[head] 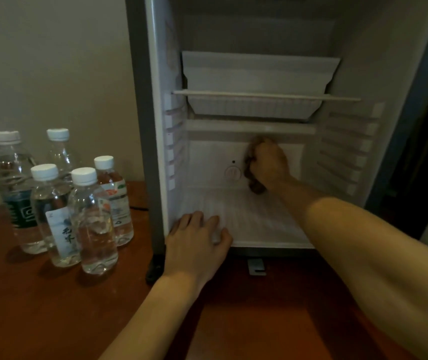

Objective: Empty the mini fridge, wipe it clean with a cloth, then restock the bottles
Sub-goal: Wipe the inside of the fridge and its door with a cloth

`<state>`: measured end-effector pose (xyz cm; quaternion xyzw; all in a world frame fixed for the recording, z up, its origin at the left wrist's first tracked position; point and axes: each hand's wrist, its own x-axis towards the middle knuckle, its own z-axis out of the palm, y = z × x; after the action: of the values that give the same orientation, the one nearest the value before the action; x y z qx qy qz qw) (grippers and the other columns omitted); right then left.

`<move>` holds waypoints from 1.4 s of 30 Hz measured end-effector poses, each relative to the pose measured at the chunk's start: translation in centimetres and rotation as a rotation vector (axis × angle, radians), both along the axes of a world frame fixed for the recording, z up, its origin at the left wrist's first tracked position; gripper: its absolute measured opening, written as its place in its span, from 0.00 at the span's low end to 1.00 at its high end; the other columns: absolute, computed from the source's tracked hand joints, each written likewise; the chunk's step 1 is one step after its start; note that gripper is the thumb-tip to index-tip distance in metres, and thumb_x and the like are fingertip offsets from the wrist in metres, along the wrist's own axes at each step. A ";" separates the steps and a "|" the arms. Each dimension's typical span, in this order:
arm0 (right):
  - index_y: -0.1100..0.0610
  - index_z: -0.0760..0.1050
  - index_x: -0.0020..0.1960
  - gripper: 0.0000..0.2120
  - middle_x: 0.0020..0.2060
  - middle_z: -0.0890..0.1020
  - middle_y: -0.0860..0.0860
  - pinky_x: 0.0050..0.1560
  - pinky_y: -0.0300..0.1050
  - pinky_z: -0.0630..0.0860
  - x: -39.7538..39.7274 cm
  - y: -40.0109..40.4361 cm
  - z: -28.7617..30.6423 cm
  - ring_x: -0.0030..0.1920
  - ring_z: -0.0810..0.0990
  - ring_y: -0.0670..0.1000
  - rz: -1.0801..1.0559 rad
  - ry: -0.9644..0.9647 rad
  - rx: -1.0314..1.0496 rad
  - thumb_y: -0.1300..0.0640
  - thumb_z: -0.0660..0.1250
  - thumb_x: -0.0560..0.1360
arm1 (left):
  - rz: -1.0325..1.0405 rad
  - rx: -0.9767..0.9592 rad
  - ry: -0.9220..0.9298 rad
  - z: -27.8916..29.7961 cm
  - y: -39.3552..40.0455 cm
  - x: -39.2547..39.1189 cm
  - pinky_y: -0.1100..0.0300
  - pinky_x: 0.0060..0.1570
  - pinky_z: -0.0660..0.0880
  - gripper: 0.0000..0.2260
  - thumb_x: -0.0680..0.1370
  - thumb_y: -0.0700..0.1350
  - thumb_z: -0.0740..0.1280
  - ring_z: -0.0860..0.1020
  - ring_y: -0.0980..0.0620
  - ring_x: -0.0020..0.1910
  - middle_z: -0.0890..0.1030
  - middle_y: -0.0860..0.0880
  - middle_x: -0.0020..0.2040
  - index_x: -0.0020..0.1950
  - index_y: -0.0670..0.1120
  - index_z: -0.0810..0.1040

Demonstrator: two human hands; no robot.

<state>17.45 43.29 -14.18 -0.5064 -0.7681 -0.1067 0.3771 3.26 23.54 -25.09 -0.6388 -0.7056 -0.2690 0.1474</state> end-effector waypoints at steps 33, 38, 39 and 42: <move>0.58 0.83 0.50 0.10 0.51 0.81 0.58 0.51 0.47 0.79 -10.2 -5.2 -5.2 0.51 0.81 0.60 0.269 -0.027 -0.329 0.56 0.68 0.73 | -0.047 -0.060 0.063 0.2 -1.1 -0.5 0.55 0.56 0.73 0.25 0.79 0.62 0.49 0.76 0.49 0.60 0.78 0.52 0.63 0.69 0.57 0.74; 0.57 0.82 0.48 0.12 0.48 0.83 0.55 0.47 0.48 0.81 -2.9 -4.1 -5.2 0.48 0.82 0.57 0.126 0.016 -0.404 0.49 0.68 0.71 | -0.013 -0.148 0.064 0.3 -1.0 -0.3 0.54 0.71 0.65 0.31 0.79 0.67 0.43 0.68 0.49 0.74 0.69 0.50 0.76 0.78 0.59 0.67; 0.57 0.82 0.49 0.13 0.49 0.82 0.56 0.47 0.47 0.80 -0.5 -3.8 -5.2 0.49 0.81 0.58 0.065 0.012 -0.402 0.48 0.69 0.71 | -0.006 -0.151 0.067 0.4 -1.1 -0.2 0.54 0.72 0.64 0.33 0.78 0.67 0.41 0.67 0.49 0.74 0.69 0.51 0.77 0.78 0.59 0.67; 0.57 0.82 0.50 0.15 0.51 0.82 0.57 0.44 0.44 0.75 5.9 -3.1 -5.2 0.49 0.81 0.59 -0.116 0.001 -0.357 0.47 0.69 0.73 | 0.019 -0.154 0.068 0.4 -1.1 -0.1 0.54 0.73 0.64 0.35 0.76 0.68 0.38 0.67 0.49 0.75 0.68 0.51 0.77 0.78 0.60 0.66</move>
<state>23.31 40.19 -19.42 -0.6087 -0.7442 0.0102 0.2747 3.21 22.47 -24.69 -0.6502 -0.7248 -0.1909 0.1243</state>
